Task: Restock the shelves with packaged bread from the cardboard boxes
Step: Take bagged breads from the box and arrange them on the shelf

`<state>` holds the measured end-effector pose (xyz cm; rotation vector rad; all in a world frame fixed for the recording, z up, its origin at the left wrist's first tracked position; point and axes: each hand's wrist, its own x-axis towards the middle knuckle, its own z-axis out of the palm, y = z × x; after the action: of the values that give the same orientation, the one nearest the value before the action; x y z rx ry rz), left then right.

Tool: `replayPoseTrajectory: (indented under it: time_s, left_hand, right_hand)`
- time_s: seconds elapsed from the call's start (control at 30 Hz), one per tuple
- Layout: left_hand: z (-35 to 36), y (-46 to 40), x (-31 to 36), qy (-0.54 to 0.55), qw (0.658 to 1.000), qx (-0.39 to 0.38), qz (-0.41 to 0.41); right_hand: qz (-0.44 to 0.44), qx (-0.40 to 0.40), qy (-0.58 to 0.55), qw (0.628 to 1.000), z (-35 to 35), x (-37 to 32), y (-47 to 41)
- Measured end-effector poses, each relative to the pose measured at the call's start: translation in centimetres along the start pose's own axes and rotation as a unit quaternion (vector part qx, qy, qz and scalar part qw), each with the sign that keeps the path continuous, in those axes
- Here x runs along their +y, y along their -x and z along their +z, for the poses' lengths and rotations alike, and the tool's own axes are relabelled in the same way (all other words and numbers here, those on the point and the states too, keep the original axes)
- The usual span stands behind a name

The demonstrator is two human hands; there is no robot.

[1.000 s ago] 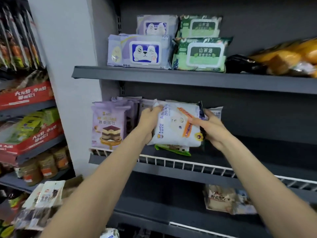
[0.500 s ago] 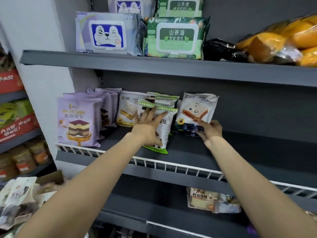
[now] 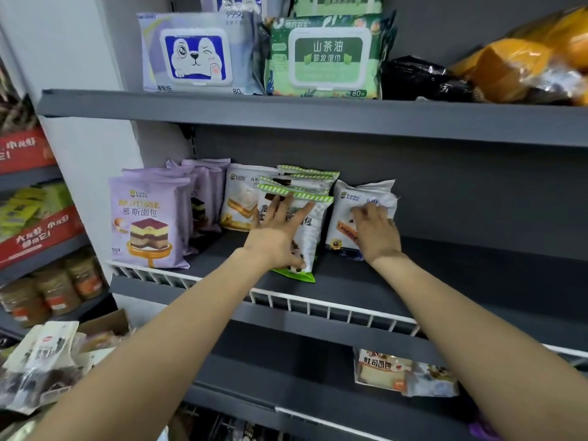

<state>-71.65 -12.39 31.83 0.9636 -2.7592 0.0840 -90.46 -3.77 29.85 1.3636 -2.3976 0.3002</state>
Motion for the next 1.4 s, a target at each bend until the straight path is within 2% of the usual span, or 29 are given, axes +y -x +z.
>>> replayPoseTrajectory:
  time_s: [0.1,0.2,0.33,0.47,0.6,0.73,0.87,0.97,1.2,1.3,1.4]
  left_hand:
    - [-0.2,0.2,0.1,0.011,1.0,0.0,-0.003]
    - [-0.7,0.5,-0.1,0.045,0.999,0.009,-0.008]
    - [-1.8,1.6,-1.4,0.115,0.991,0.066,-0.013]
    - [-3.0,4.6,-4.8,0.161,0.974,0.155,-0.048]
    - [-3.0,10.3,-10.4,0.192,0.949,0.209,-0.137]
    - [-1.5,18.5,-17.2,0.185,0.921,0.212,-0.268]
    - [1.3,28.6,-24.0,0.174,0.895,0.164,-0.377]
    - [4.2,36.7,-28.4,0.169,0.868,0.106,-0.455]
    - [11.1,55.6,-35.4,0.189,0.77,-0.036,-0.609]
    - [14.6,61.3,-37.1,0.2,0.742,-0.092,-0.633]
    - [18.9,64.8,-38.4,0.221,0.71,-0.163,-0.649]
  right_hand:
    - [-0.041,-0.074,-0.039,0.996,-0.4,-0.5,-0.2]
    - [-0.021,-0.091,-0.126,0.988,-1.5,-1.6,0.3]
    - [0.01,0.017,-0.244,0.97,-5.3,-5.0,2.0]
    - [-0.074,0.113,-0.294,0.946,-8.5,-11.4,4.1]
    - [-0.193,0.046,-0.347,0.917,-8.6,-20.3,6.2]
    - [-0.247,-0.064,-0.369,0.894,-6.3,-30.1,9.6]
    - [-0.305,-0.184,-0.349,0.867,-3.1,-40.0,15.0]
    - [-0.353,-0.262,-0.339,0.832,-0.3,-47.1,20.4]
    - [-0.408,-0.427,-0.278,0.758,7.4,-60.5,33.6]
    - [-0.409,-0.469,-0.23,0.748,11.8,-64.1,37.8]
    - [-0.388,-0.502,-0.157,0.757,16.5,-66.5,40.5]
